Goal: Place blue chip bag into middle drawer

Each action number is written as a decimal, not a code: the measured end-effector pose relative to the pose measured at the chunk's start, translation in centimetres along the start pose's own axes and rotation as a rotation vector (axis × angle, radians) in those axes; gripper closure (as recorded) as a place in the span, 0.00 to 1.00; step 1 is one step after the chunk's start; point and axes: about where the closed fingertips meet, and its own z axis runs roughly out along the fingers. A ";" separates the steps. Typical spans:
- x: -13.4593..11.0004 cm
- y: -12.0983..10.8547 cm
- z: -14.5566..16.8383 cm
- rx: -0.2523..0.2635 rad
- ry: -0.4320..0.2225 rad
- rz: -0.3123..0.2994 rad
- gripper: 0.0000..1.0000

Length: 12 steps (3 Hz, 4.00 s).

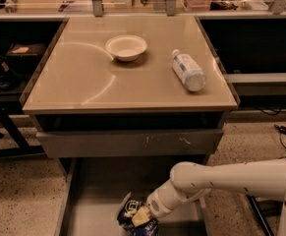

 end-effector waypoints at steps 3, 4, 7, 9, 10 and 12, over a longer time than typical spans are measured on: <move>-2.6 -4.9 0.4 0.132 -0.129 0.049 1.00; -2.7 -5.0 0.4 0.135 -0.133 0.052 0.82; -2.7 -5.0 0.4 0.134 -0.133 0.052 0.12; -2.7 -5.0 0.4 0.134 -0.133 0.052 0.00; -2.7 -4.3 -1.1 0.147 -0.164 0.068 0.00; 1.7 -0.3 -8.2 0.303 -0.300 0.216 0.00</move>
Offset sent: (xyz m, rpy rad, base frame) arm 0.0594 -0.0228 -0.0236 -0.0572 -0.1773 -0.1376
